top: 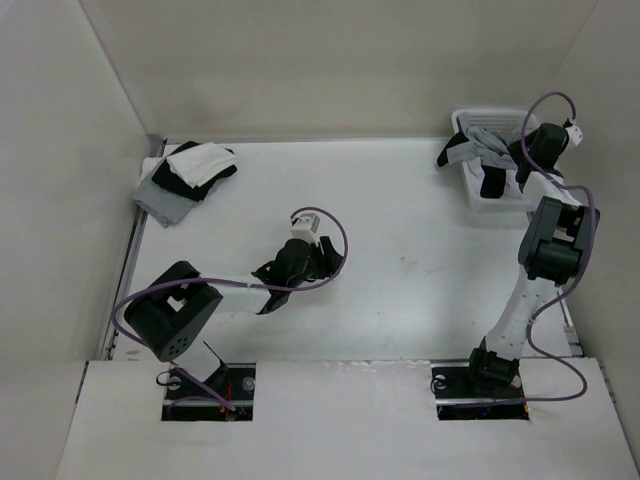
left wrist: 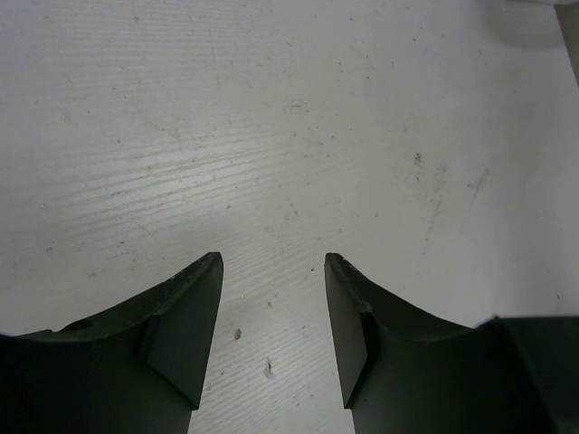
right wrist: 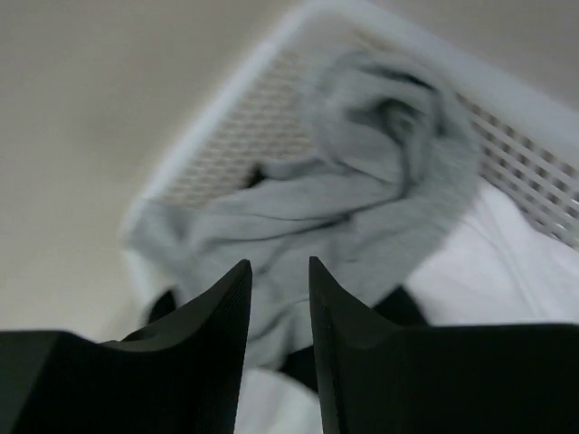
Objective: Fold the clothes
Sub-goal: Grab the tank top from the pile, then move the tank top to the center of the board
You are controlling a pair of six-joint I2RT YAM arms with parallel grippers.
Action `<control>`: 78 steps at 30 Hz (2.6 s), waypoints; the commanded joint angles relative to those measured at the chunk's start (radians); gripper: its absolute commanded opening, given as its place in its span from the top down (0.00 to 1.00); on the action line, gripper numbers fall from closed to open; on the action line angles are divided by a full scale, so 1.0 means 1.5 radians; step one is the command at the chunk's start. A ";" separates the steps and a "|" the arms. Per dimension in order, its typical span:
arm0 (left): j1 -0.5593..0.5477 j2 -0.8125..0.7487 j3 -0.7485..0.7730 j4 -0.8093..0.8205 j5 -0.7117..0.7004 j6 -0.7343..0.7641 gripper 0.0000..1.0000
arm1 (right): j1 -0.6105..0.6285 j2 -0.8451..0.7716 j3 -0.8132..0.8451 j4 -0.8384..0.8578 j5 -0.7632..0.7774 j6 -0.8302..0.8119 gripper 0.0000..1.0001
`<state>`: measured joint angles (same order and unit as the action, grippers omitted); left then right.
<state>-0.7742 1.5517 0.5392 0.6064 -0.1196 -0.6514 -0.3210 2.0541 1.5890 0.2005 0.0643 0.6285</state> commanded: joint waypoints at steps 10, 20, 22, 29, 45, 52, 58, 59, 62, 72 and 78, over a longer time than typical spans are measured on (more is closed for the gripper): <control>0.029 0.037 0.011 0.058 0.046 -0.031 0.53 | -0.035 0.196 0.235 -0.121 0.086 0.050 0.54; 0.054 0.025 -0.004 0.067 0.054 -0.042 0.53 | -0.014 0.223 0.225 -0.176 0.146 0.122 0.61; 0.060 0.022 -0.007 0.067 0.054 -0.043 0.53 | -0.006 0.240 0.249 -0.201 0.150 0.131 0.61; 0.068 0.014 -0.015 0.074 0.055 -0.048 0.53 | 0.010 0.260 0.300 -0.258 0.156 0.137 0.60; 0.084 0.019 -0.021 0.084 0.065 -0.059 0.52 | 0.013 0.196 0.244 -0.159 0.030 0.152 1.00; 0.078 0.030 -0.014 0.084 0.065 -0.059 0.53 | 0.020 -0.017 0.085 -0.011 0.039 0.132 1.00; 0.072 0.025 -0.013 0.084 0.065 -0.055 0.53 | 0.038 -0.202 -0.008 0.033 0.034 0.107 1.00; 0.072 0.022 -0.013 0.084 0.065 -0.055 0.53 | 0.044 -0.238 -0.021 0.037 0.032 0.100 1.00; 0.074 0.014 -0.018 0.088 0.063 -0.058 0.53 | 0.065 -0.327 -0.047 0.042 0.023 0.077 1.00; 0.107 -0.100 -0.058 0.070 0.051 -0.101 0.54 | 0.282 -0.623 -0.083 -0.015 -0.042 0.013 0.99; 0.139 -0.282 -0.096 -0.014 -0.008 -0.131 0.54 | 0.484 -0.734 -0.094 -0.046 -0.057 -0.003 0.98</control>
<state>-0.5903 1.2839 0.4259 0.6300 -0.0685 -0.8093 0.3077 1.0073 1.4582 0.1352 0.0063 0.6529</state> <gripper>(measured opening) 0.464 0.024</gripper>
